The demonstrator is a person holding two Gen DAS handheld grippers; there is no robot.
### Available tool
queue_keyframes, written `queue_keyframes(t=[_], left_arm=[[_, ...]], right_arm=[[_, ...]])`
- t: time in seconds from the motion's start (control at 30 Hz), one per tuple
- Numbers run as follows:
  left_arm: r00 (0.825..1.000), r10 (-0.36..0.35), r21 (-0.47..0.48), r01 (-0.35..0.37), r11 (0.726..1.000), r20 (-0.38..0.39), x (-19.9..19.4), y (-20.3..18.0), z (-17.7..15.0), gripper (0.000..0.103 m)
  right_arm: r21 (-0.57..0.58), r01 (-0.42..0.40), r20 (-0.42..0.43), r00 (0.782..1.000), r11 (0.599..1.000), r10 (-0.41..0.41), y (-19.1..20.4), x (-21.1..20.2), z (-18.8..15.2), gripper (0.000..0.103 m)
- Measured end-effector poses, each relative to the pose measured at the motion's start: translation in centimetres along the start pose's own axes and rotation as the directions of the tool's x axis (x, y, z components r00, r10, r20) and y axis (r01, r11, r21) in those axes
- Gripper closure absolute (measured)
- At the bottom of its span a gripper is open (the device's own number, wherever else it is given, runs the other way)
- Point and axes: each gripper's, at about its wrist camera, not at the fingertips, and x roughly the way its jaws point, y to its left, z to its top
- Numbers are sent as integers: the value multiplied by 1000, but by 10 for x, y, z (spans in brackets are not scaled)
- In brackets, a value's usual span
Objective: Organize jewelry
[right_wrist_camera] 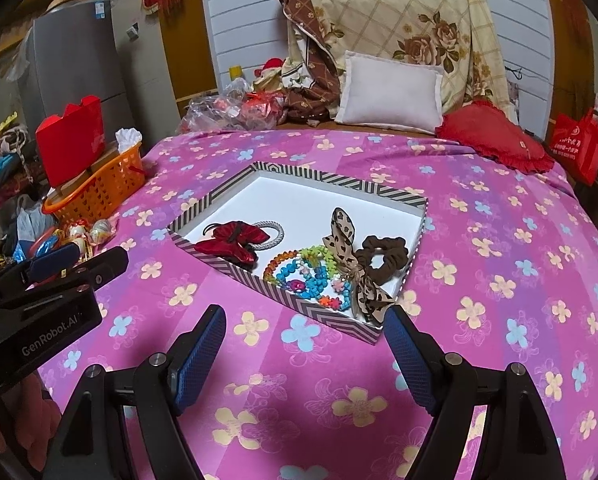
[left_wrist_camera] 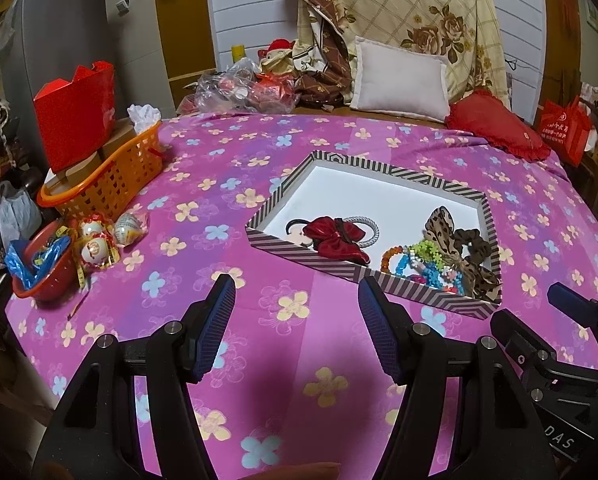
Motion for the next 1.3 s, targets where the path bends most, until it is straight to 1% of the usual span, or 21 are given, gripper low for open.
queue_keyframes(t=[0.53,1.3], left_arm=[[1000,1,8,-1,1000,-29,20,-5,-1,39],[998,-12,11,13,1000,-58,33,-9,-4,39]], right_arm=[[7,0,-28,1000,1000,0,-6,14,-1,24],[7,1,-48,999,1000,-1,-9,24,-2,24]])
